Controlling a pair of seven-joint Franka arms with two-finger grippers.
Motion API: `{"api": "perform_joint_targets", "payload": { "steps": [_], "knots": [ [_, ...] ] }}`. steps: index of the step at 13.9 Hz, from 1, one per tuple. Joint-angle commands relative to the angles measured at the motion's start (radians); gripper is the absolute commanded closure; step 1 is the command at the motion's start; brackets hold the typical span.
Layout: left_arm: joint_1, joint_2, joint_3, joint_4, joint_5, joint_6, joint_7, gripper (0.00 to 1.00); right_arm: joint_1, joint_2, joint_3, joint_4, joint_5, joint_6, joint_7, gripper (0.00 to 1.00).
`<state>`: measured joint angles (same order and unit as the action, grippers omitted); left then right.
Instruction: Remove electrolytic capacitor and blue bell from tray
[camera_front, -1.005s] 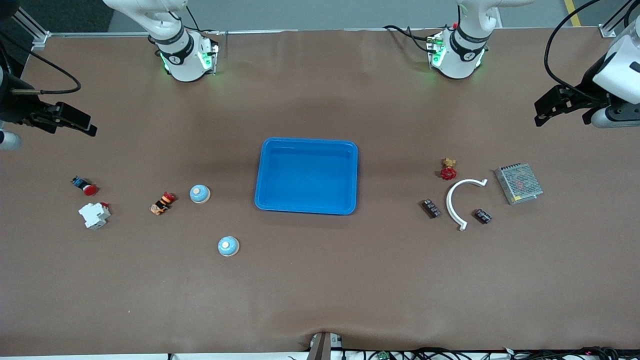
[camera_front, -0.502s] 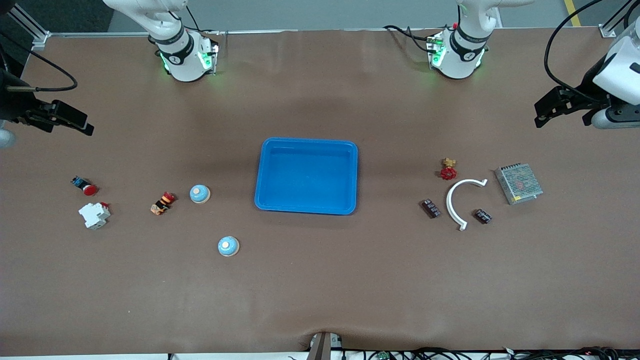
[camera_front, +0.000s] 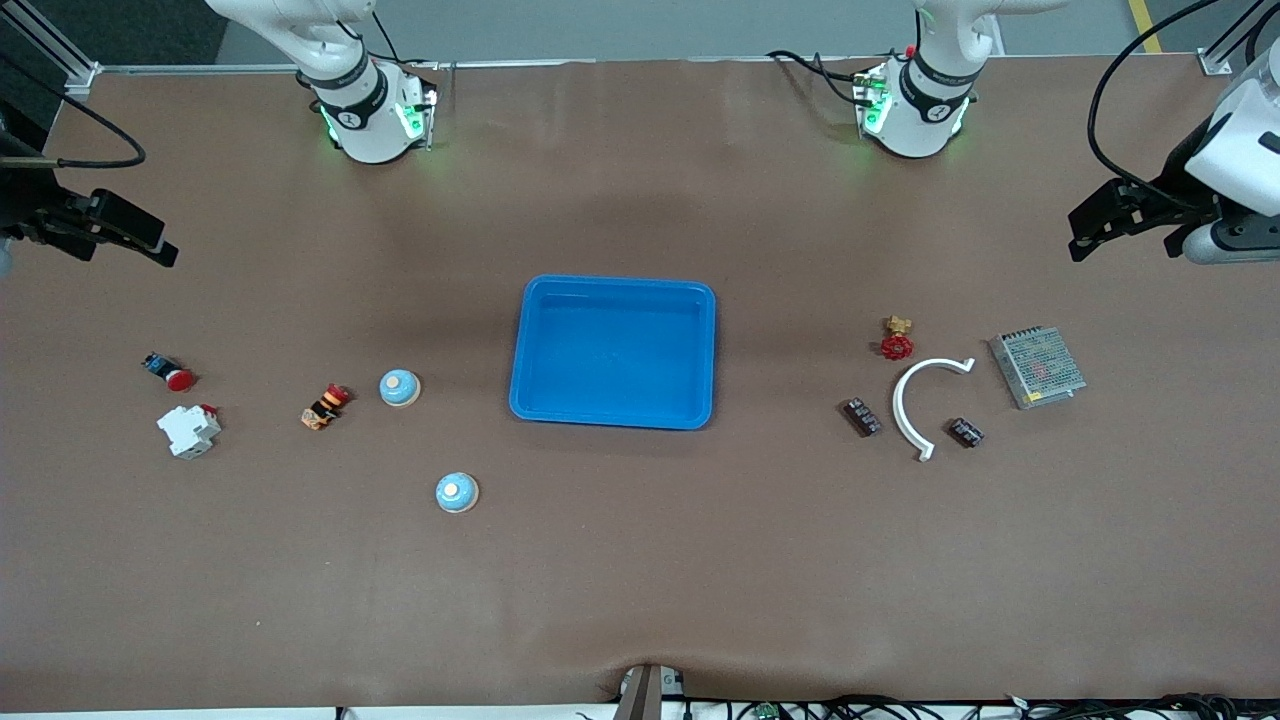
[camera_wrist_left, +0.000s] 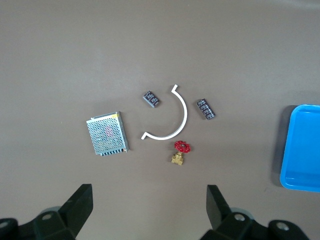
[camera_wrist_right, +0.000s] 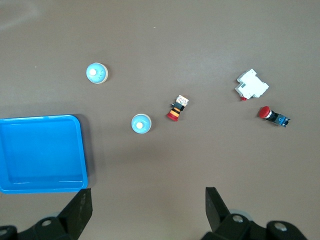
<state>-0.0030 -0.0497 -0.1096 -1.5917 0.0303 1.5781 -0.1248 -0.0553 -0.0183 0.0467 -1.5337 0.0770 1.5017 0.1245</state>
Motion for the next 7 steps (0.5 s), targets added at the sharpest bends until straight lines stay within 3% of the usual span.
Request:
{"api": "perform_joint_targets", "payload": {
  "steps": [1, 7],
  "knots": [
    [0.004, -0.001, -0.004, 0.004, -0.004, 0.005, -0.007, 0.00, -0.009, -0.020, 0.012, -0.019, -0.014, 0.011, -0.005, 0.00],
    [0.008, -0.001, -0.004, 0.004, -0.004, 0.002, -0.007, 0.00, -0.005, -0.019, 0.015, -0.025, -0.013, 0.022, 0.000, 0.00]
  ]
}}
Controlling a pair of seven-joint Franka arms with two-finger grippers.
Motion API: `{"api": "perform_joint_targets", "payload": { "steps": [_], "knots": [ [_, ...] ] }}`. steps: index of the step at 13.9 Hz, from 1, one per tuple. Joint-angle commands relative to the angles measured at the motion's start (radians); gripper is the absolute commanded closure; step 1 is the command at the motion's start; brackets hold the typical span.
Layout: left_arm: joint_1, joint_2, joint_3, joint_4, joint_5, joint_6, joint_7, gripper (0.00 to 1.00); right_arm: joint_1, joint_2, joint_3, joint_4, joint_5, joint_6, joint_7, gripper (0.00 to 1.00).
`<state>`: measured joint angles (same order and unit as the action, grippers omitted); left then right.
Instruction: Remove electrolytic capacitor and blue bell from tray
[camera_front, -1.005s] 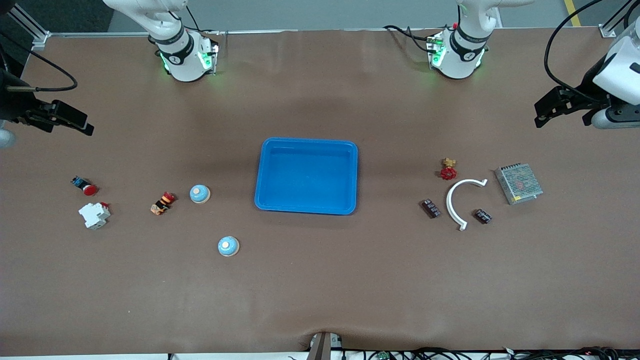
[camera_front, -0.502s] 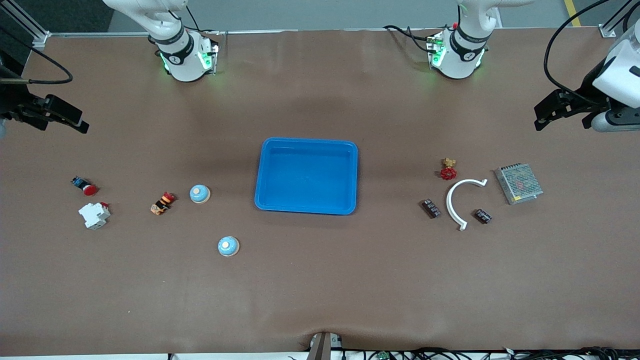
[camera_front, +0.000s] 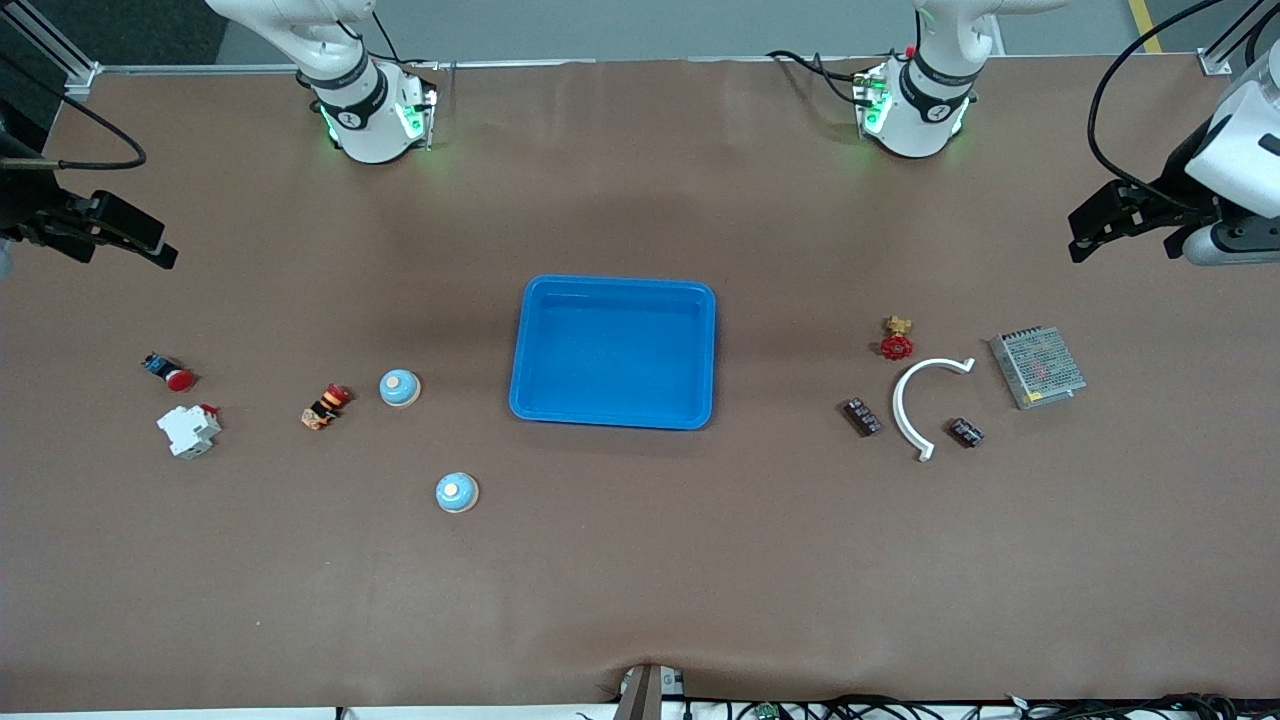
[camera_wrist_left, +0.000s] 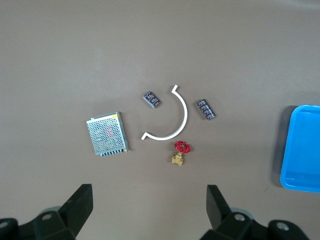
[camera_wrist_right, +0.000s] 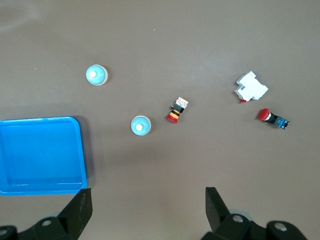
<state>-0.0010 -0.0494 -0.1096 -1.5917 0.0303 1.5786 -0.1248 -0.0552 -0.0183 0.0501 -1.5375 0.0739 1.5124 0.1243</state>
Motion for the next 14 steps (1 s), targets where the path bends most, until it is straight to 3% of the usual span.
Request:
{"api": "perform_joint_targets", "payload": {
  "steps": [1, 5, 14],
  "knots": [
    [0.006, 0.002, -0.004, 0.006, -0.006, 0.004, -0.007, 0.00, 0.001, -0.019, 0.020, -0.021, -0.010, 0.011, 0.011, 0.00],
    [0.007, 0.002, -0.002, 0.006, -0.007, 0.008, -0.007, 0.00, 0.006, -0.015, 0.121, -0.019, -0.003, 0.011, 0.032, 0.00],
    [0.009, 0.002, -0.002, 0.006, -0.007, 0.008, -0.006, 0.00, 0.009, -0.014, 0.129, -0.029, -0.011, 0.029, 0.054, 0.00]
  ]
}}
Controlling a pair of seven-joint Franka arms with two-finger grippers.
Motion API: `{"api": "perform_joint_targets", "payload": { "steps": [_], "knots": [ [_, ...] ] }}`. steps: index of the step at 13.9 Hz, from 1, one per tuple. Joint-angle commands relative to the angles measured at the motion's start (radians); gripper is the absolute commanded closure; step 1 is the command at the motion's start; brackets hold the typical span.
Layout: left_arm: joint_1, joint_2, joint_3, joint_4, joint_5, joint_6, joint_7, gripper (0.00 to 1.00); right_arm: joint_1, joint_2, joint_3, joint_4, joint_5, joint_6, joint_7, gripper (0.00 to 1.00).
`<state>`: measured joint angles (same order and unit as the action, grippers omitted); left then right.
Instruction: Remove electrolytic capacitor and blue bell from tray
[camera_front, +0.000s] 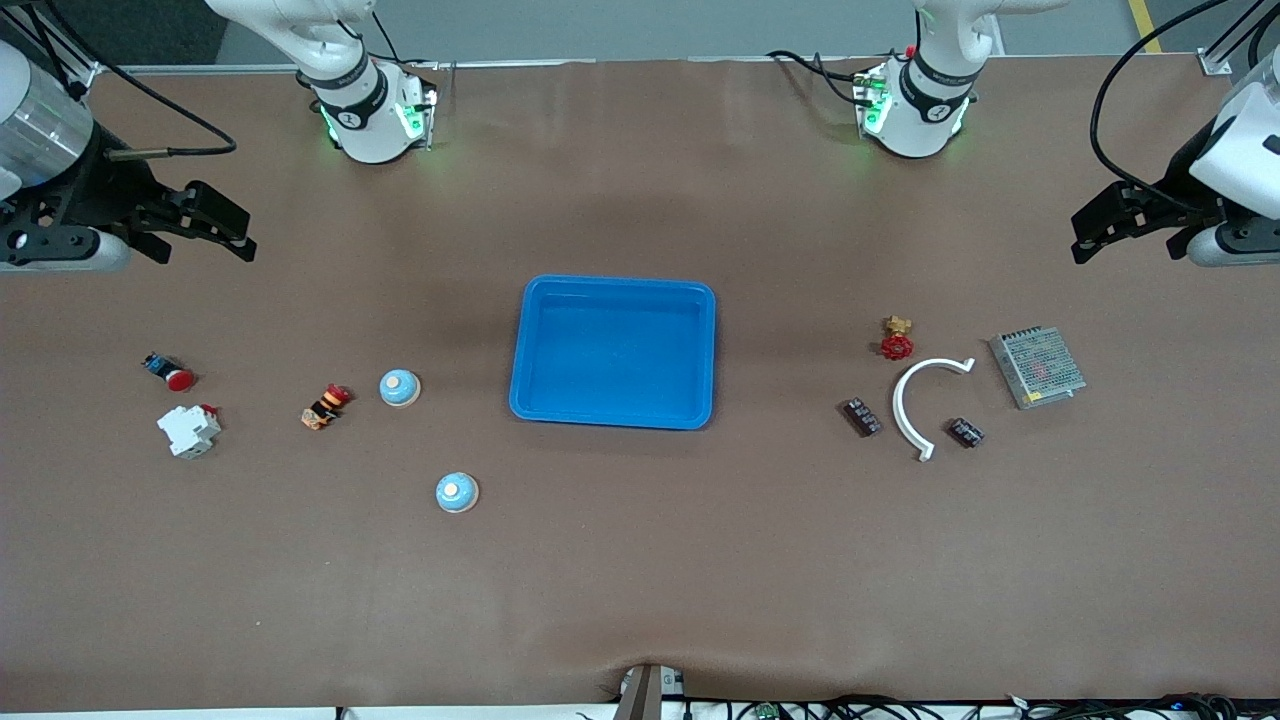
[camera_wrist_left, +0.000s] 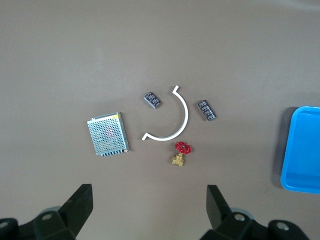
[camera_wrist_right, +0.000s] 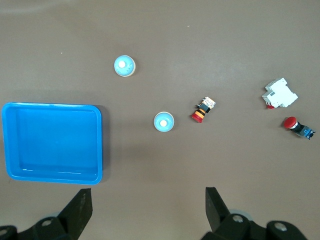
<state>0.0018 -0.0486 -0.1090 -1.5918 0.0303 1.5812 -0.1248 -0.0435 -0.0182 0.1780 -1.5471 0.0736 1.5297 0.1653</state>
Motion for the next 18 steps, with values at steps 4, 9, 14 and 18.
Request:
{"api": "perform_joint_targets", "payload": {
  "steps": [4, 9, 14, 18],
  "knots": [
    [0.004, 0.003, -0.003, 0.006, -0.009, 0.005, -0.006, 0.00, -0.006, -0.014, 0.000, -0.021, -0.017, 0.012, 0.011, 0.00],
    [0.006, 0.004, -0.003, 0.006, -0.009, 0.006, -0.006, 0.00, -0.016, -0.026, -0.043, -0.025, -0.046, -0.022, -0.003, 0.00],
    [0.007, 0.004, 0.000, 0.006, -0.009, 0.005, -0.006, 0.00, -0.018, -0.115, -0.074, -0.119, -0.046, -0.006, -0.003, 0.00],
    [0.007, 0.004, 0.005, 0.006, -0.009, 0.002, -0.004, 0.00, -0.018, -0.115, -0.074, -0.123, -0.046, -0.006, -0.003, 0.00]
  ]
}}
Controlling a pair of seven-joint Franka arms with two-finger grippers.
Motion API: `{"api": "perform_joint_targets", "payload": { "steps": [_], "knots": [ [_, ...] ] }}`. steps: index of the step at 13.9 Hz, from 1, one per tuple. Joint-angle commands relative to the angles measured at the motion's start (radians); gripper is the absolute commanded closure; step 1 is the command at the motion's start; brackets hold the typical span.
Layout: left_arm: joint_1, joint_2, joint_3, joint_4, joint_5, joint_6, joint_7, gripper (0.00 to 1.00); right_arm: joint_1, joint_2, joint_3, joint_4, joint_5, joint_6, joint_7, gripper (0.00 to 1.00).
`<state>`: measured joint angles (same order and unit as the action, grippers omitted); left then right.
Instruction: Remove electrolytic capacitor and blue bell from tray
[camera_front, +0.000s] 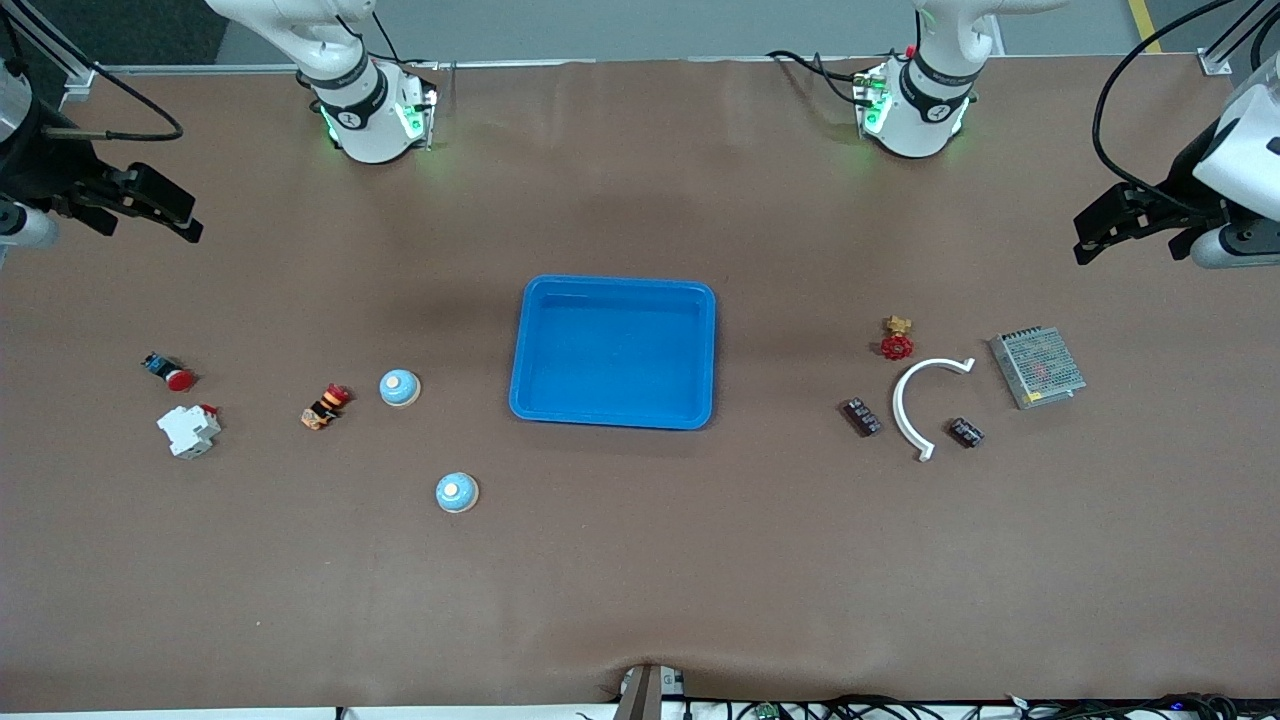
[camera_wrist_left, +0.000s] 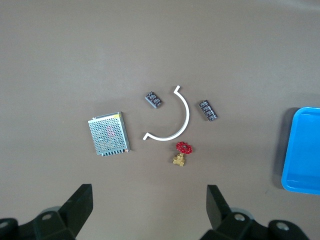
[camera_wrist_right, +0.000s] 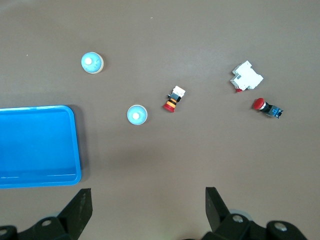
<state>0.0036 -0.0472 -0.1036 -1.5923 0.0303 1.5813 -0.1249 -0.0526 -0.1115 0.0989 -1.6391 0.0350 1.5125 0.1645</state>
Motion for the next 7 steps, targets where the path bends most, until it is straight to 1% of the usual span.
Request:
{"api": "perform_joint_targets", "payload": {
  "steps": [1, 7],
  "knots": [
    [0.006, 0.001, -0.001, 0.005, -0.009, 0.000, -0.004, 0.00, -0.009, -0.022, 0.005, -0.031, -0.007, 0.011, -0.002, 0.00],
    [0.009, 0.003, 0.002, 0.009, -0.007, 0.000, 0.001, 0.00, -0.009, -0.020, 0.005, -0.034, -0.007, 0.014, -0.002, 0.00]
  ]
}}
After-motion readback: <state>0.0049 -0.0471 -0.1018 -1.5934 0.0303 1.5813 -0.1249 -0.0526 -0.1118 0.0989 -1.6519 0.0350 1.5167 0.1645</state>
